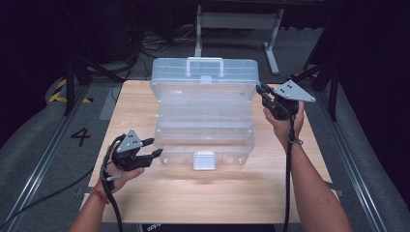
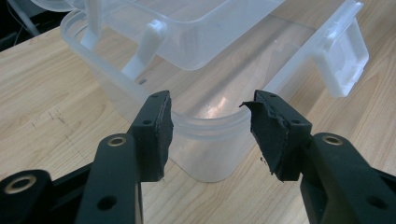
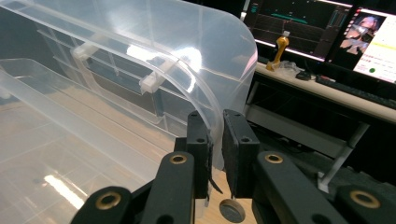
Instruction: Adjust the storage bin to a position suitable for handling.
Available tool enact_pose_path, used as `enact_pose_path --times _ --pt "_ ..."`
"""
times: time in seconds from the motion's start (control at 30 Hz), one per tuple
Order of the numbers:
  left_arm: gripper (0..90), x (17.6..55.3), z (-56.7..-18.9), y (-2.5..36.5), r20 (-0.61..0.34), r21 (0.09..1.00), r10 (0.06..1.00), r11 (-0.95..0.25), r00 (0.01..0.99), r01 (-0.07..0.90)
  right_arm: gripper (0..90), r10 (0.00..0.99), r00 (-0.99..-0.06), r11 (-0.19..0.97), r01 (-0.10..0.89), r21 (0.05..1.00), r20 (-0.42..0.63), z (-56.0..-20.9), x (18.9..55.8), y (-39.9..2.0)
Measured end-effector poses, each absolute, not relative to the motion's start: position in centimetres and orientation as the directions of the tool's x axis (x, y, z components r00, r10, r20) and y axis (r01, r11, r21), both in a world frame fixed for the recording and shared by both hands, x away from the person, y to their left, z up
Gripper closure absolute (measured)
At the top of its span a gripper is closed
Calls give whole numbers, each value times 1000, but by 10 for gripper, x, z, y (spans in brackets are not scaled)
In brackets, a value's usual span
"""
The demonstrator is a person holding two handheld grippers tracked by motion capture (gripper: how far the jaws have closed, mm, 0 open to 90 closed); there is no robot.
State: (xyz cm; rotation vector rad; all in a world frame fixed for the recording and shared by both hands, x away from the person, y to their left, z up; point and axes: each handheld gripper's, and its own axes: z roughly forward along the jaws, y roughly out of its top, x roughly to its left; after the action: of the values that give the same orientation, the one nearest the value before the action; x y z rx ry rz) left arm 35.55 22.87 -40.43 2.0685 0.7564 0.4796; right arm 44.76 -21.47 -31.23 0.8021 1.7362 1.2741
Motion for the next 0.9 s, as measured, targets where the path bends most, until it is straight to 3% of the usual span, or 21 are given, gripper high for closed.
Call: enact_pose_path --times 0.43,0.9 --pt "476 357 -405 229 34 829 667 -434 745 351 844 862 -406 334 7 943 -302 -312 451 -208" --pt "467 358 -407 232 21 833 660 -426 751 352 850 876 -413 299 55 953 -251 -302 471 -207"
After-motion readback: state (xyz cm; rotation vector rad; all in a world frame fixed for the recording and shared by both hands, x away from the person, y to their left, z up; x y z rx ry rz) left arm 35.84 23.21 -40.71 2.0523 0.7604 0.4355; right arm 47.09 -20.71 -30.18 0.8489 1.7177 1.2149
